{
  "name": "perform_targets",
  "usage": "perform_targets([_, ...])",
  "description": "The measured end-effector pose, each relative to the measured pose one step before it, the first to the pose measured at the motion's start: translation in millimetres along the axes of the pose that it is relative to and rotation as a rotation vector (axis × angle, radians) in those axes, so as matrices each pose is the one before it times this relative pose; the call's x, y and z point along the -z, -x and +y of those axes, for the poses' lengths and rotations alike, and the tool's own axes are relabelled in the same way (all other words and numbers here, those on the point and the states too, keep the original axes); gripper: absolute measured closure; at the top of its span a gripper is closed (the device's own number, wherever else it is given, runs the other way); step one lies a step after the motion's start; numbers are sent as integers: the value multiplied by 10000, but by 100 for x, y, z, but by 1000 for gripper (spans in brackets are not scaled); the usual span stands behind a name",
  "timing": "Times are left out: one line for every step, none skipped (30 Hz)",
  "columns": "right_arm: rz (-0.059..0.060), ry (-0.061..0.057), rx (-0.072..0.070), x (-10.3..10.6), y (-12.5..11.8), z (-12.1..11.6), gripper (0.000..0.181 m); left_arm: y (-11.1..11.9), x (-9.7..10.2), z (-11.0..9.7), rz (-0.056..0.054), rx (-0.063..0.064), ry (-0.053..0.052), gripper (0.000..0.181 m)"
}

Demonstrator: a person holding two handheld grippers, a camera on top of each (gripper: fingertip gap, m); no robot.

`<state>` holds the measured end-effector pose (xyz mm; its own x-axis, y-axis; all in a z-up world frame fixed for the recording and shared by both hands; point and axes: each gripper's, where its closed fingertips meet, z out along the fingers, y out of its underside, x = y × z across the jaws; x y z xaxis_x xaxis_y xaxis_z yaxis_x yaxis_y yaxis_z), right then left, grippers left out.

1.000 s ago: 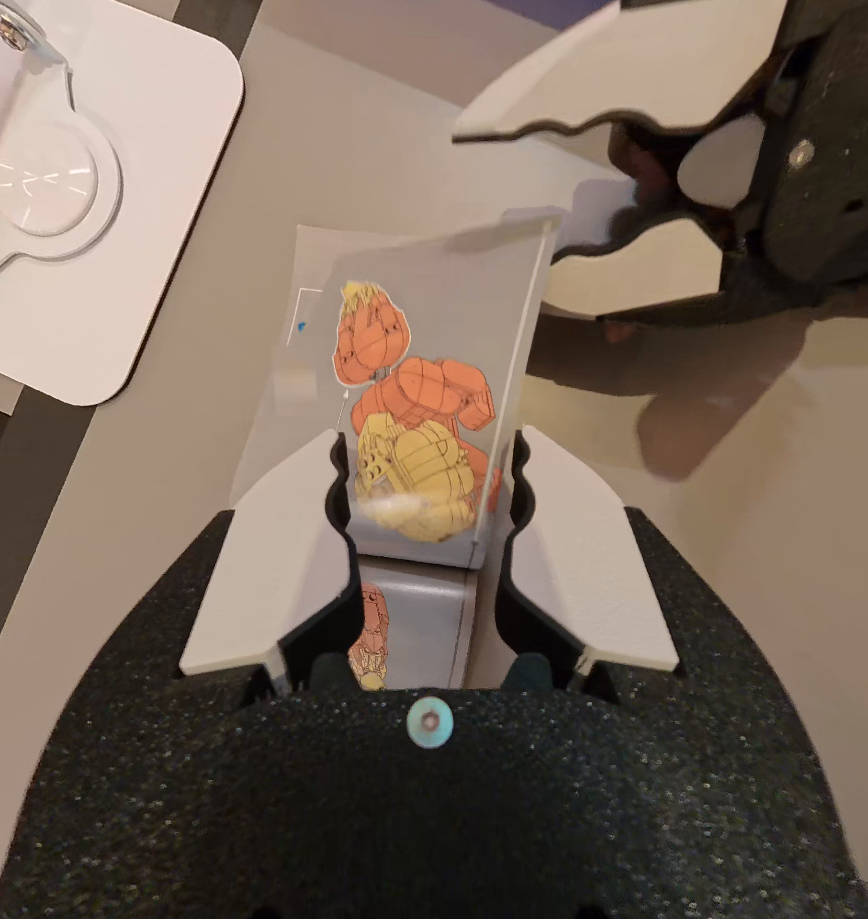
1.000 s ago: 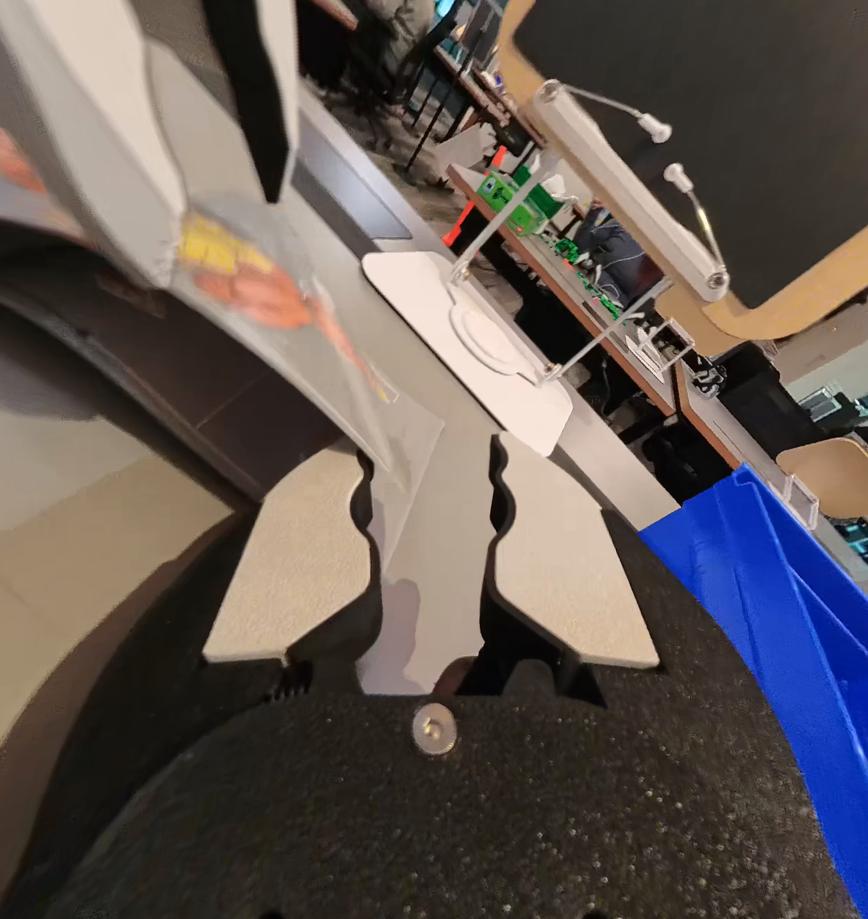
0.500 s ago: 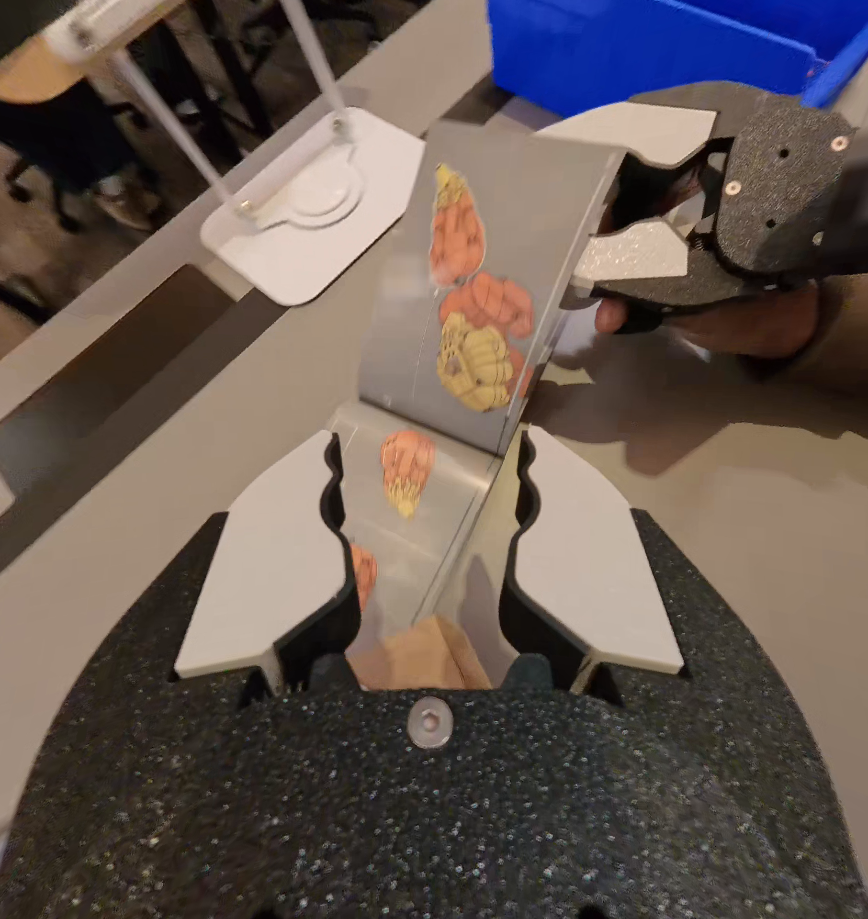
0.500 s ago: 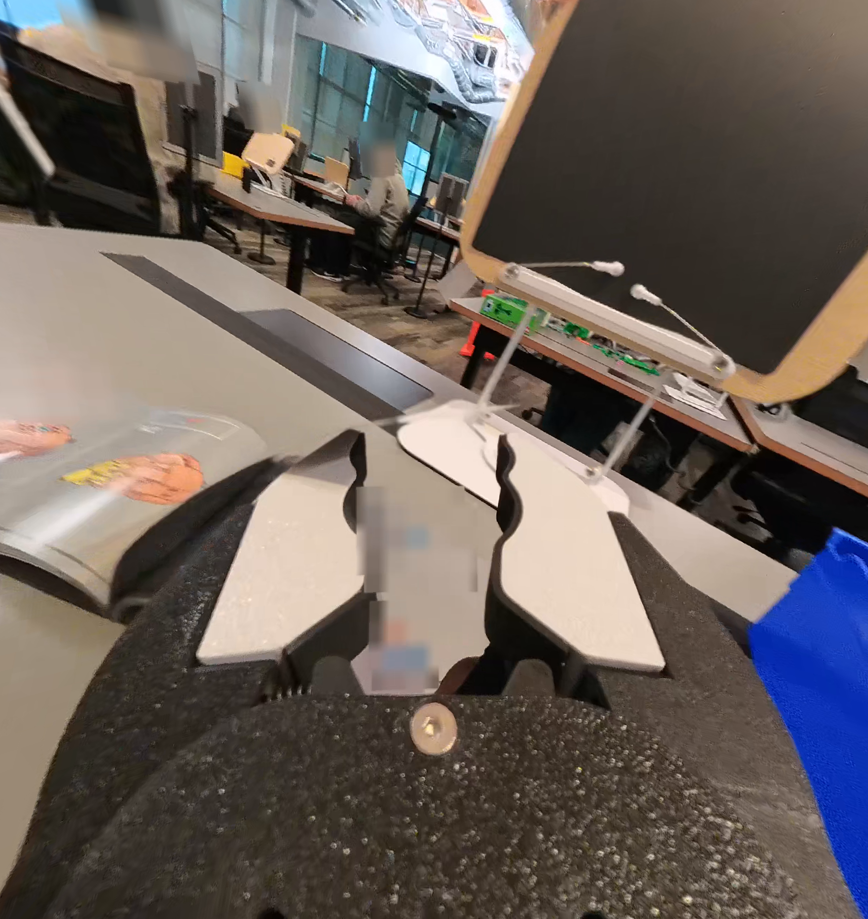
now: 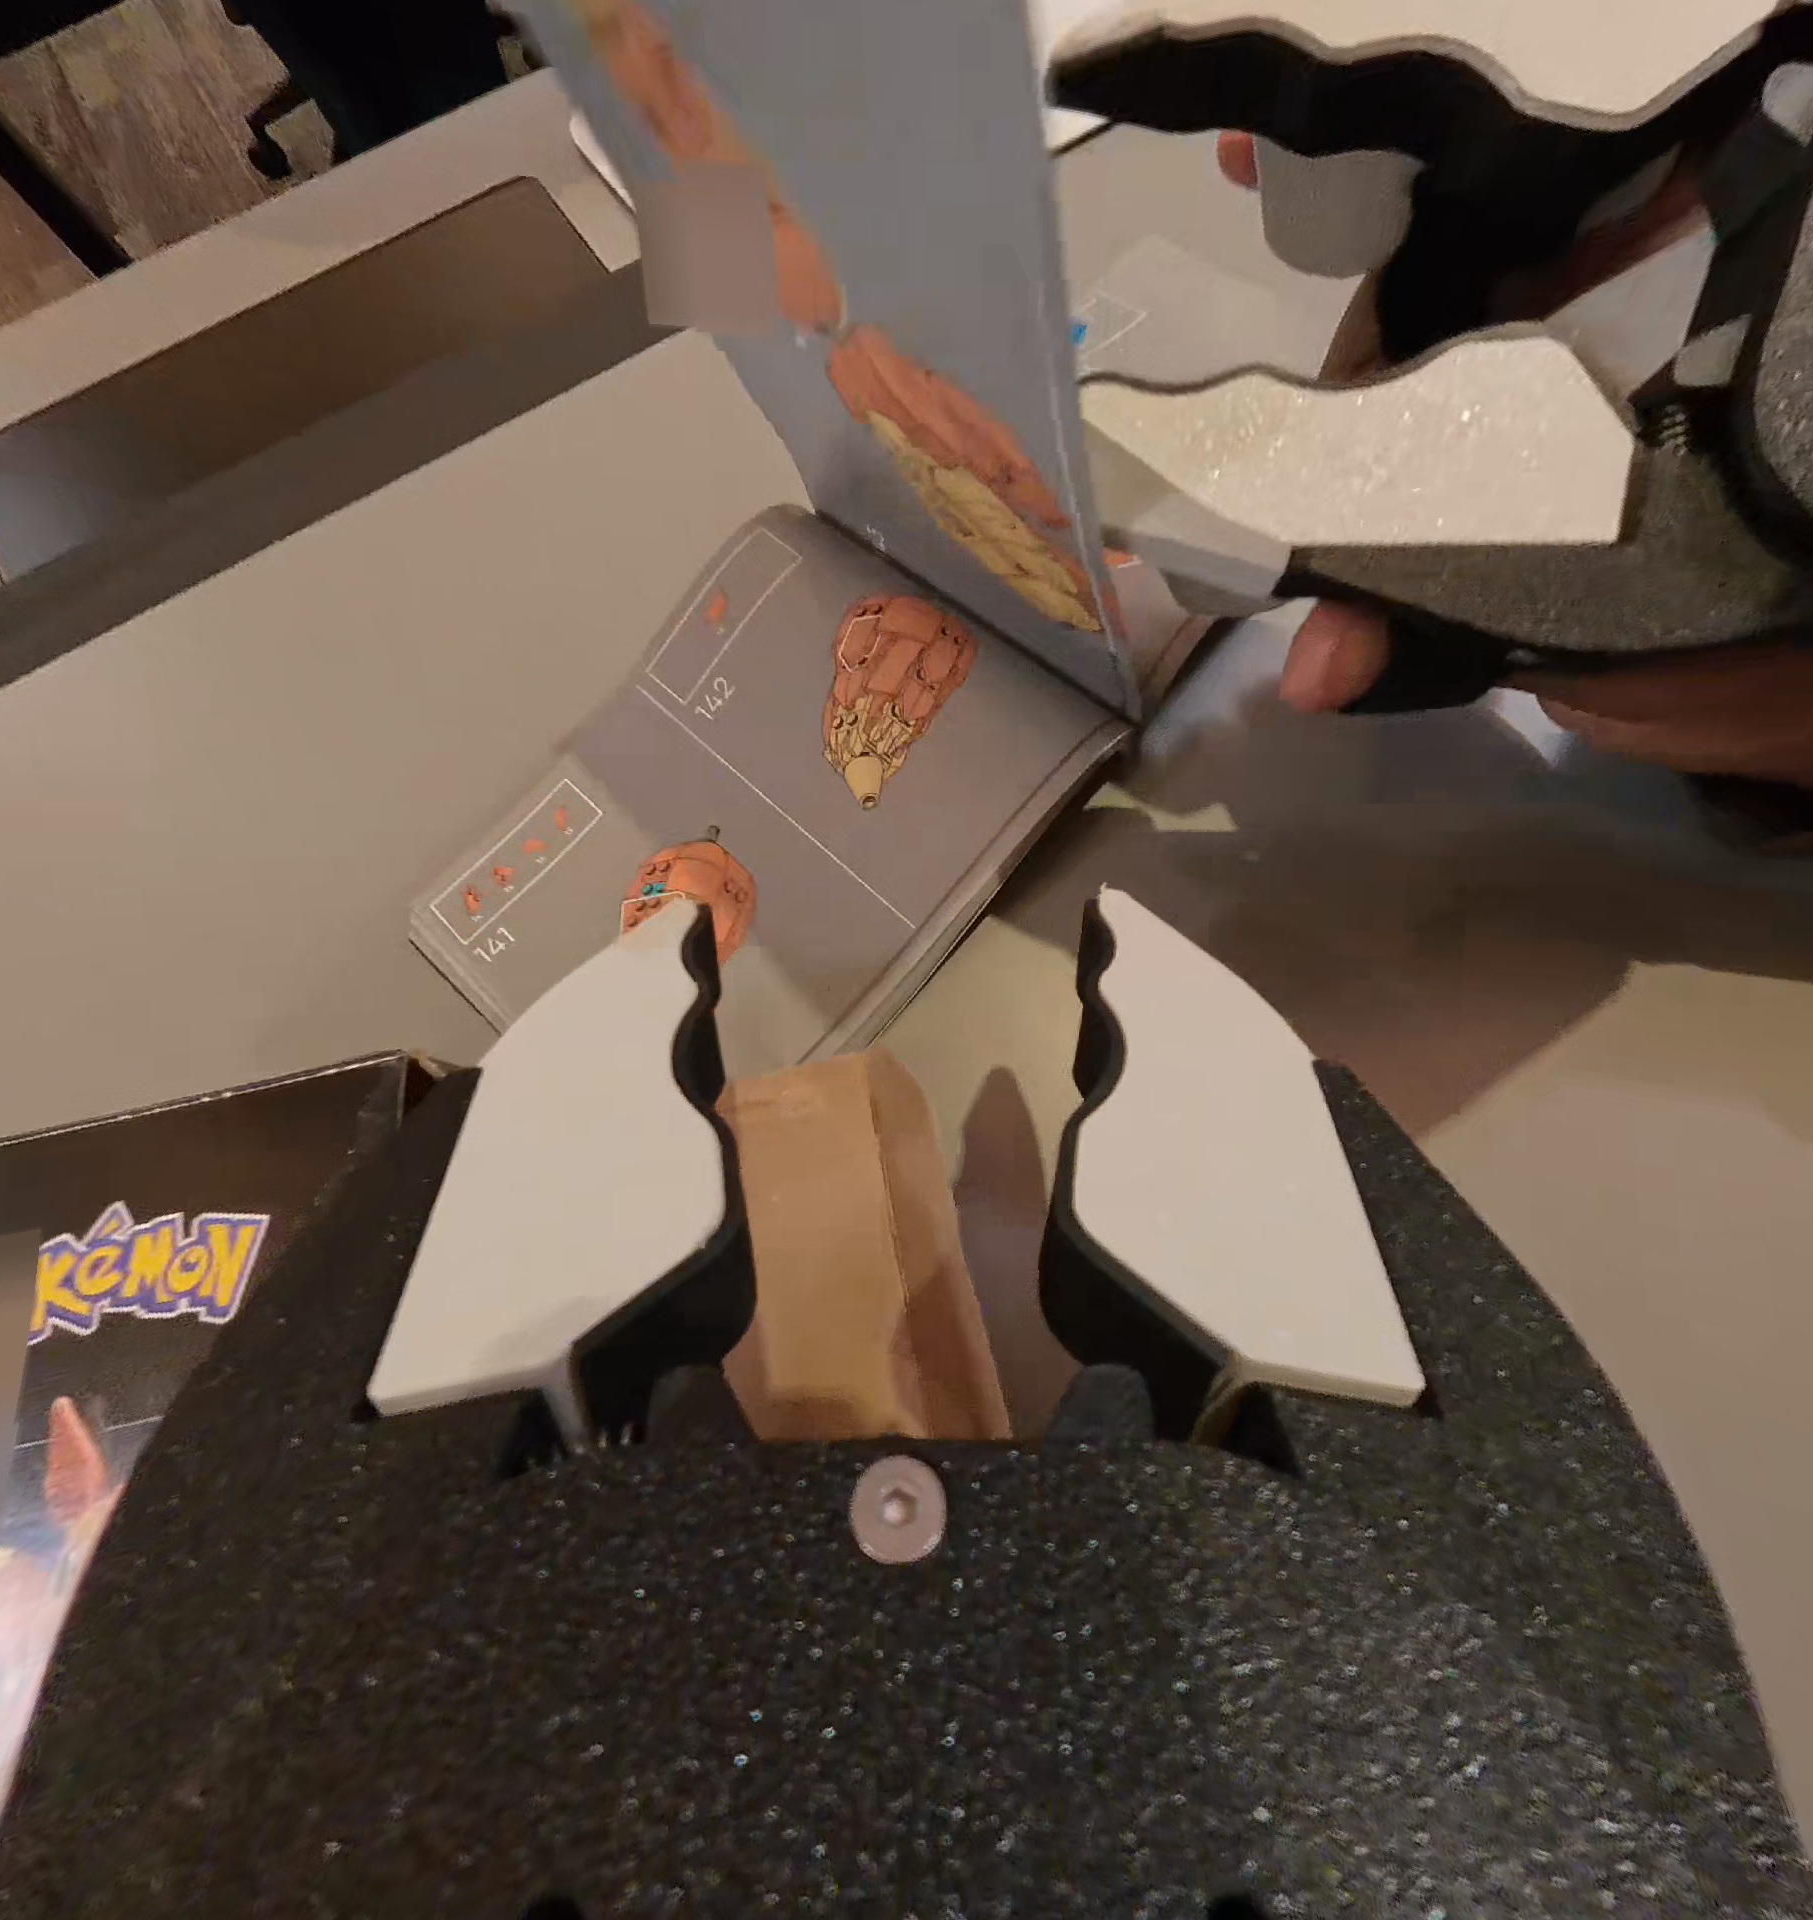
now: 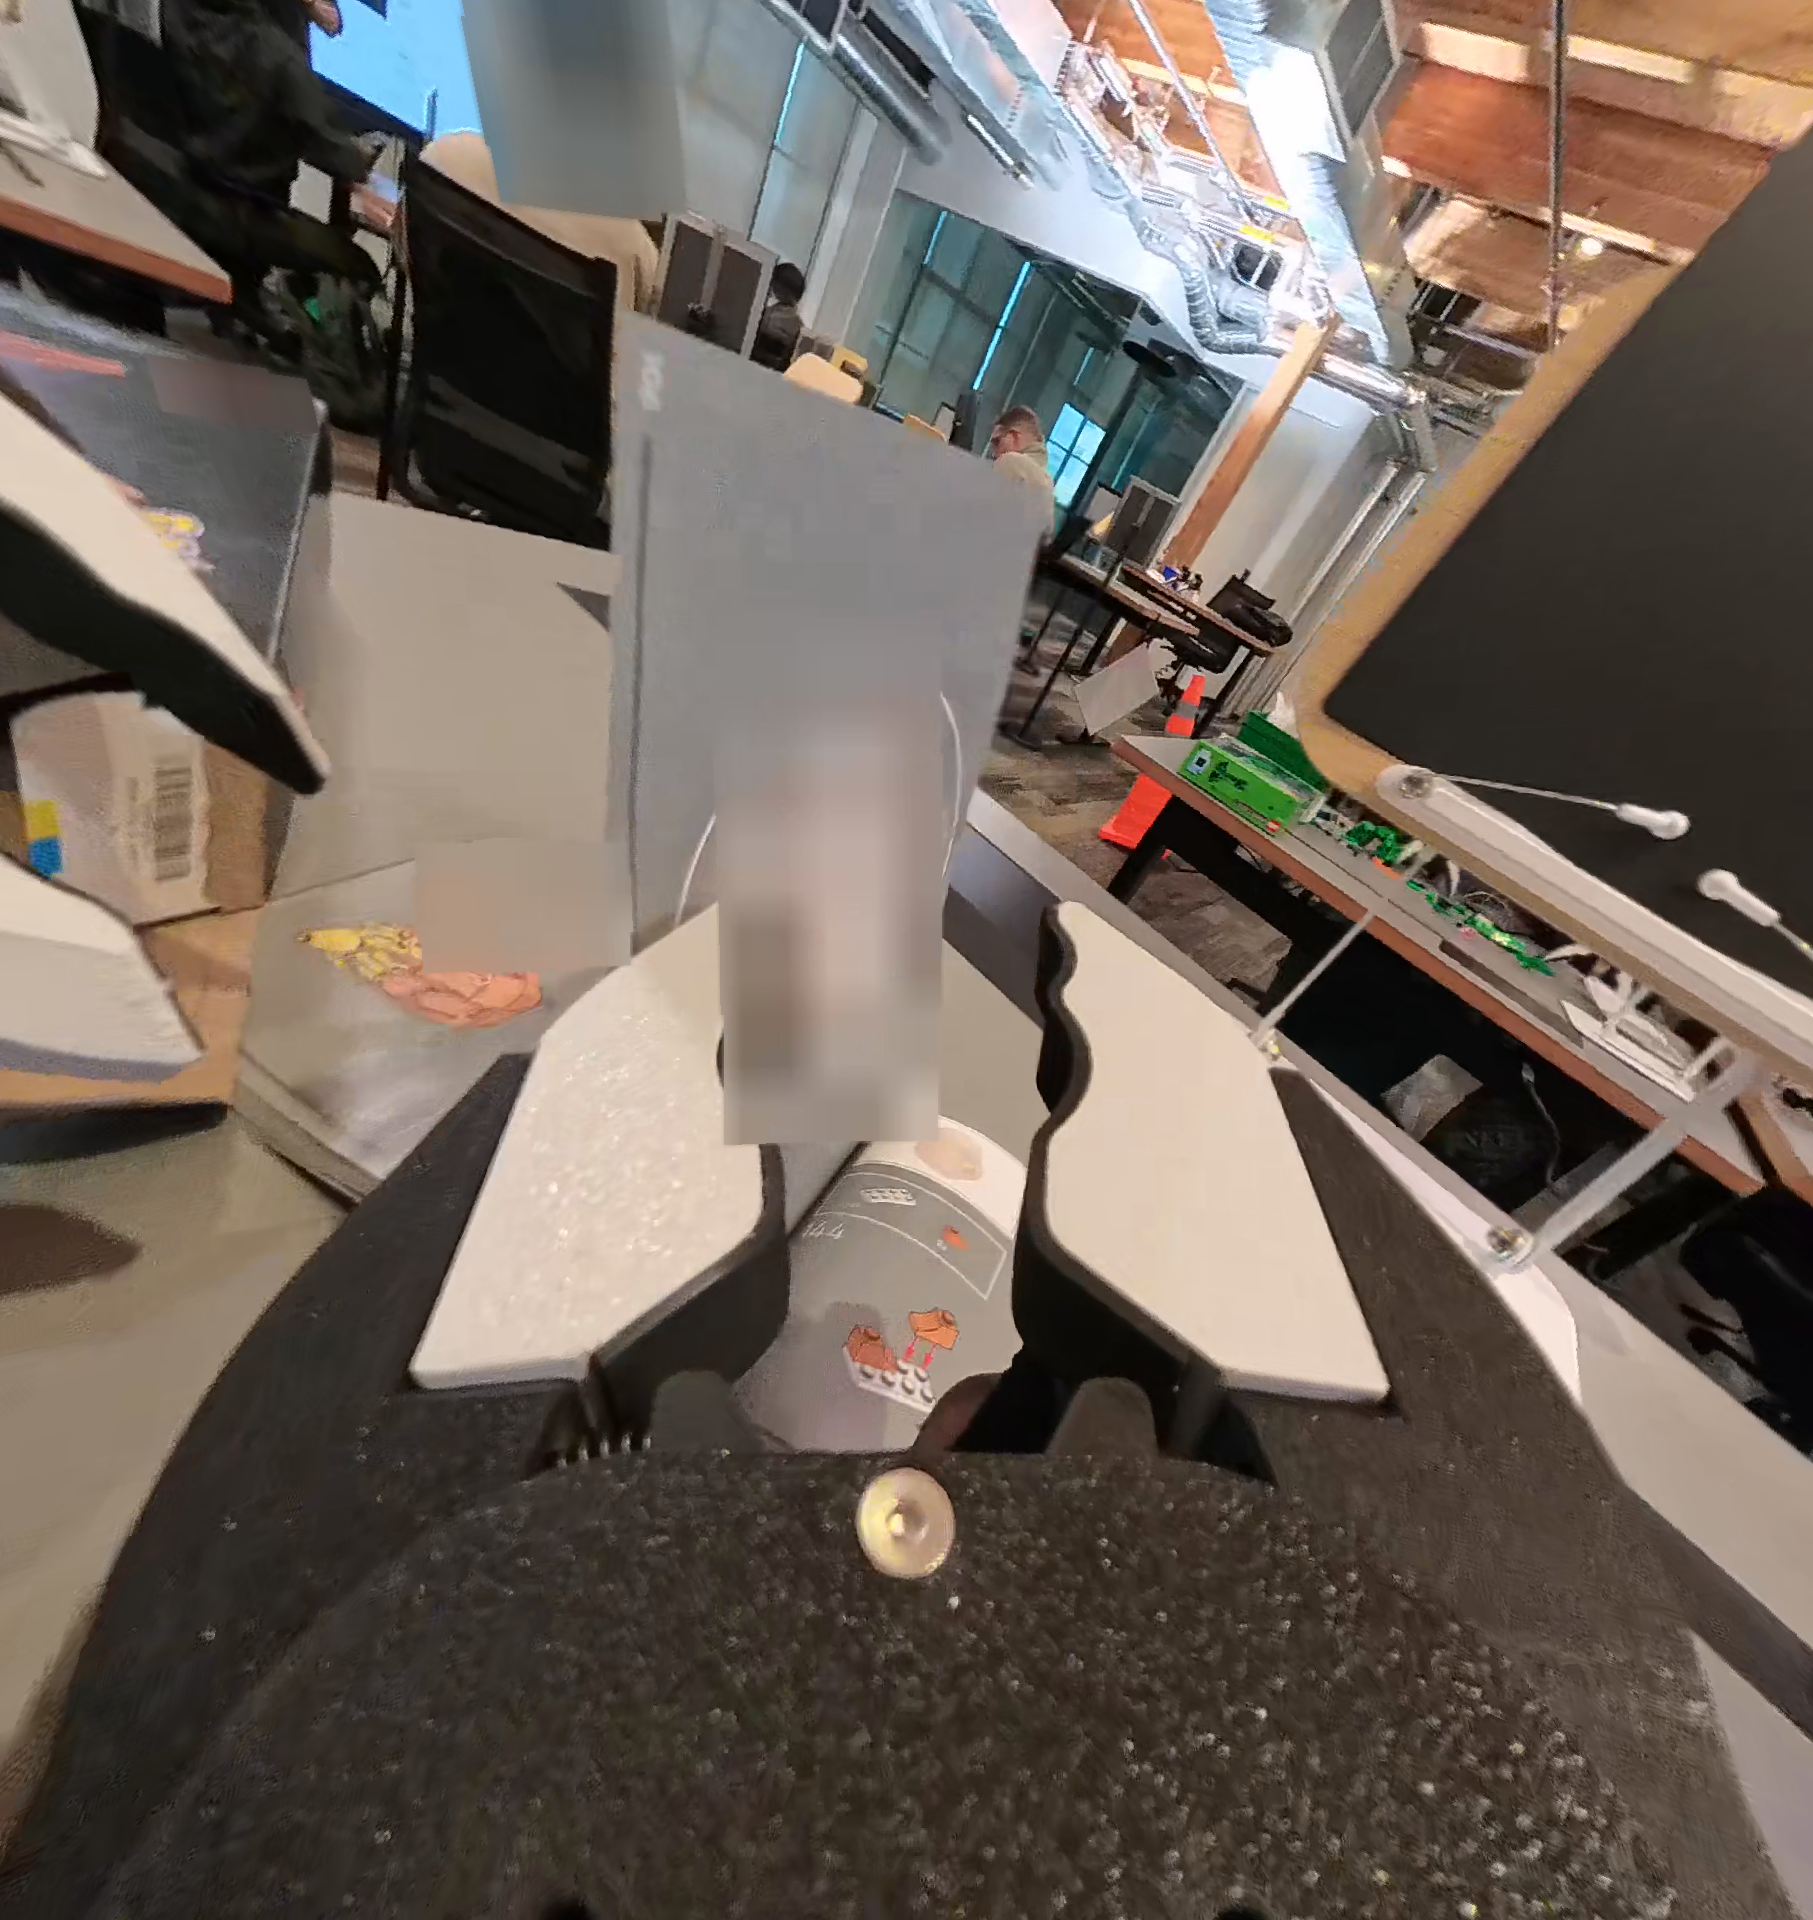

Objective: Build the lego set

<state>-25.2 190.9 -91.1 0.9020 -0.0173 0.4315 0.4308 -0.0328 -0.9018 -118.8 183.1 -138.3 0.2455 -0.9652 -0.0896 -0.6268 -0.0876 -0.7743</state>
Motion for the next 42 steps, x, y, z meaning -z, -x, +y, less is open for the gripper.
perform_targets([-52,45,150,36,282,104,131,-131,-218,42,47,-1,28,114])
perform_targets([-60,50,101,36,234,119,131,-133,-204,-8,51,1,14,115])
perform_targets([-60,55,62,27,196,146,132,-111,-186,-34,48,12,9,115])
perform_targets([-66,50,44,22,158,157,132,-96,-161,-61,43,11,-4,115])
perform_targets([-77,55,43,3,151,184,132,-69,-126,-97,27,3,-23,115])
perform_targets([-66,60,46,6,131,181,132,-34,-74,-126,5,5,-52,115])
perform_targets([-50,50,46,16,105,182,132,-17,-57,-133,1,11,-65,115])
perform_targets([-56,50,48,7,108,174,133,-3,-31,-115,-1,17,-54,115])
perform_targets([-50,50,52,26,103,161,133,25,-20,-68,-13,19,-39,116])
perform_targets([-33,37,52,35,95,149,133,29,-5,-29,-17,22,-19,116])
perform_targets([-37,36,59,35,99,133,133,26,1,12,-11,17,-5,116])
perform_targets([-32,36,69,24,103,122,133,53,17,25,-27,15,-4,116])
perform_targets([-16,38,76,17,85,95,134,59,24,39,-32,8,-9,116])
perform_targets([-16,53,77,-31,85,95,134,76,41,95,-31,0,13,116])
perform_targets([-21,71,59,-67,88,108,134,92,64,122,-49,-13,28,116])
perform_targets([-37,83,37,-87,117,112,134,127,69,152,-68,-28,45,116])
perform_targets([-54,97,32,-120,159,134,134,166,101,206,-100,-45,69,116])
perform_targets([-51,131,45,-119,163,185,135,223,122,275,-137,-57,106,116])
perform_targets([-54,143,69,-124,179,212,135,247,138,438,-166,-65,194,116])
perform_targets([-32,131,91,-100,170,212,135,221,132,633,-166,-73,302,117])
perform_targets([-10,110,103,-66,140,174,135,164,108,883,-157,-81,429,117])
perform_targets([-3,76,98,-47,119,123,135,67,84,1050,-142,-103,502,118])
perform_targets([-4,39,72,-22,117,76,135,-66,41,1107,-113,-105,511,120])
perform_targets([-7,15,47,-5,109,36,135,-115,9,1053,-131,-64,439,120])
perform_targets([-17,8,27,-8,122,25,136,-171,-12,933,-130,-24,348,121])
perform_targets([-28,-3,9,0,125,-8,136,-221,-28,878,-109,-29,288,121])
perform_targets([-20,-5,7,0,102,-12,136,-149,-45,861,-157,-29,269,121])
perform_targets([-24,-4,14,8,109,-1,136,-37,-92,845,-196,-22,288,122])
perform_targets([-25,0,15,2,94,-1,136,24,-105,687,-190,-7,215,122])
perform_targets([-28,-2,15,9,105,6,136,7,-124,481,-129,30,130,123])
perform_targets([-23,3,19,4,81,9,136,-108,-41,167,-8,80,-28,125])
perform_targets([-19,8,23,-5,70,27,136,-74,8,45,1,82,-31,127])
perform_targets([-22,11,24,7,65,38,136,93,21,68,-112,-5,41,129])
perform_targets([-15,12,27,10,40,38,137,145,6,89,-161,-69,94,131])
perform_targets([-8,3,26,25,21,27,137,65,-17,59,-84,-70,89,135])
perform_targets([0,-10,14,40,-15,16,137,-137,-42,-7,63,-48,57,140])
perform_targets([2,-7,2,56,-27,11,137,-178,-80,23,96,-65,78,148])
perform_targets([6,-7,-4,57,-50,15,137,-212,-106,3,109,-74,55,158])
perform_targets([12,-3,2,51,-63,18,137,-291,-117,92,157,-93,95,172])
perform_targets([17,14,11,37,-46,49,137,377,-57,103,-289,12,89,177])
perform_targets([20,22,14,33,-60,64,137,280,61,89,-178,24,57,178])
perform_targets([14,13,5,28,-52,44,137,254,150,126,-73,77,63,179])
